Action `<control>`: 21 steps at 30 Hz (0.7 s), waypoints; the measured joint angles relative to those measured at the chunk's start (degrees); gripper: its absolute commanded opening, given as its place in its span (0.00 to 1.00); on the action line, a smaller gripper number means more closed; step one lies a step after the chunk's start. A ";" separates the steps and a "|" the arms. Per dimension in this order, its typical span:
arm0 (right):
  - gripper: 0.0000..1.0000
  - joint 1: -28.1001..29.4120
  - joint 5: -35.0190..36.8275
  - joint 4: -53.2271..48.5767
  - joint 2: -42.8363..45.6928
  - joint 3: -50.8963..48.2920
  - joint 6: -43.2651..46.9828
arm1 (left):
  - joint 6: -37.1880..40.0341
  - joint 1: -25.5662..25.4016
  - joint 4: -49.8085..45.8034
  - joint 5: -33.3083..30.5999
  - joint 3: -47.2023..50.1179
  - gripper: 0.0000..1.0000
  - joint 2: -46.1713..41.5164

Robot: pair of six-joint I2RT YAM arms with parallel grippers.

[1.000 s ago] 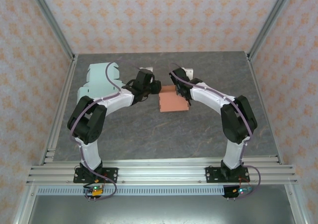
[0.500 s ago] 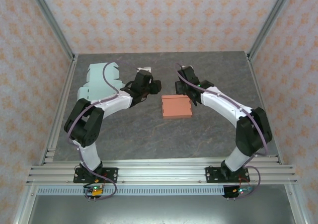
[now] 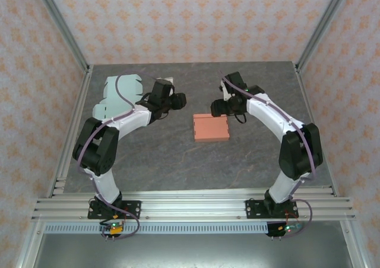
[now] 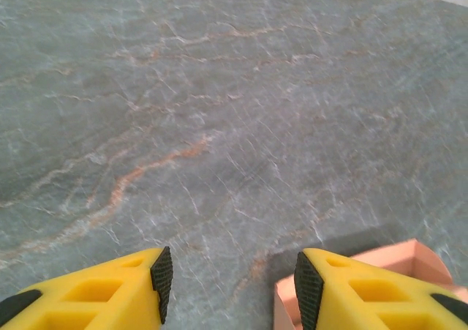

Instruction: Fold the paper box

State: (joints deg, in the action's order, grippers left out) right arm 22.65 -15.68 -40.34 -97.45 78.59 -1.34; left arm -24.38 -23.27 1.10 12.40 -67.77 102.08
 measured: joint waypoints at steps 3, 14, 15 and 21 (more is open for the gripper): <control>0.77 -1.64 -3.67 -0.48 -0.02 -1.53 -0.57 | -0.90 -0.70 0.11 2.25 0.33 0.51 -0.39; 0.91 -2.49 -6.16 -3.78 -0.74 1.60 17.88 | -2.62 -1.14 -5.73 4.04 0.46 0.60 -1.20; 0.86 -3.87 -5.77 -2.47 -0.70 1.60 15.45 | -2.58 -1.20 -5.81 4.72 0.90 0.61 -1.97; 0.80 -11.06 -8.52 5.46 -0.85 -0.31 -6.64 | 3.54 -4.48 -4.61 7.34 5.99 0.64 -8.13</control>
State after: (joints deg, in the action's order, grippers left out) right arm 11.60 -24.21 -34.87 -98.30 78.28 -7.99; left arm -20.84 -27.75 -3.51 19.75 -61.78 93.95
